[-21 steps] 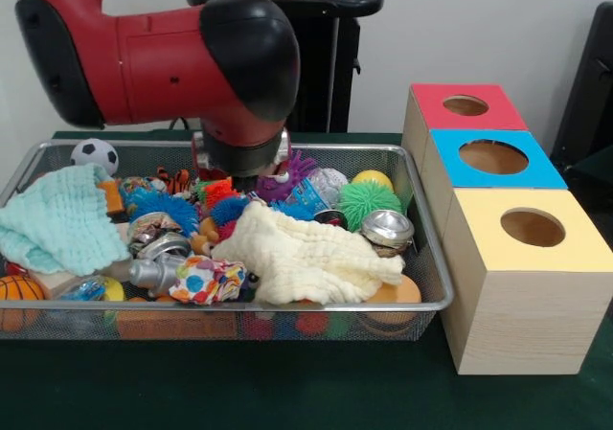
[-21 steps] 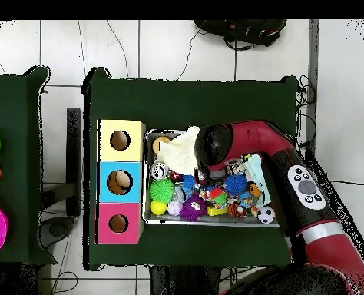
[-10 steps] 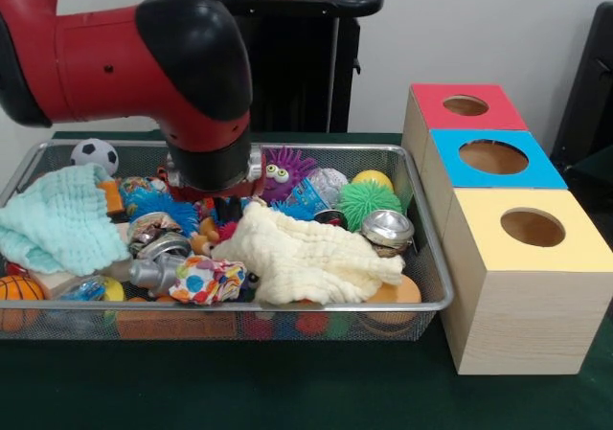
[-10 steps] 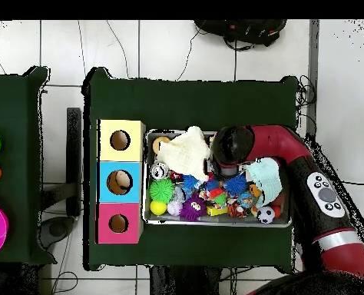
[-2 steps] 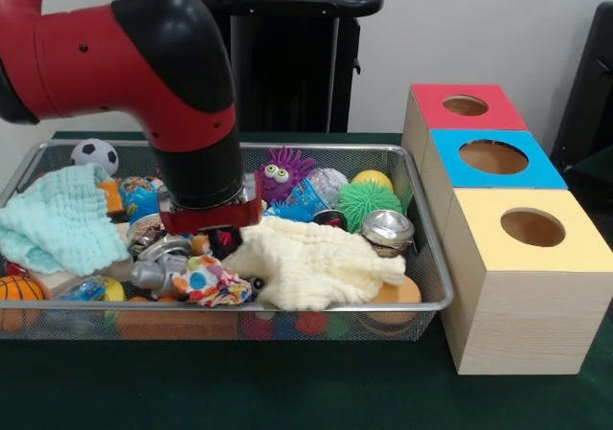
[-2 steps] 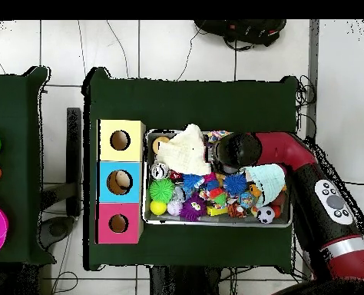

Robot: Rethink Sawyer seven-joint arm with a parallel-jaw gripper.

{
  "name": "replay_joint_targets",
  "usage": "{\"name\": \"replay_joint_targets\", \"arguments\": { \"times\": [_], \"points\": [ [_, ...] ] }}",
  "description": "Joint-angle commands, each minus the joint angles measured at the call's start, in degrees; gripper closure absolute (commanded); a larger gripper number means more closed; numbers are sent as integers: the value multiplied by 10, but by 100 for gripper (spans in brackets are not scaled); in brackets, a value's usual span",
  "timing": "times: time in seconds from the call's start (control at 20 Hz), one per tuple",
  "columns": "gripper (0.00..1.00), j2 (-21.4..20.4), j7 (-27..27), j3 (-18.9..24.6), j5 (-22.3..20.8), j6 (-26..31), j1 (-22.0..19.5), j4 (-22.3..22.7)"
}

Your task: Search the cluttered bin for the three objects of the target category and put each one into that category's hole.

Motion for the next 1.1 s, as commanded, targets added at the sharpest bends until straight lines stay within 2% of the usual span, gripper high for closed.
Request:
{"name": "replay_joint_targets", "arguments": {
  "times": [0.05, 0.45, 0.75, 0.9, 1.1],
  "points": [
    [0, -2, -140, 18, -15, -16, 12, 36],
    [0, -8, -137, 2, -2, 30, 24, 23],
    [0, -15, -134, -13, 12, 87, 38, 9],
    [0, -48, -144, -11, 27, 132, 35, 12],
    [0, -57, -150, -17, 21, 164, 47, -4]
  ]
}}
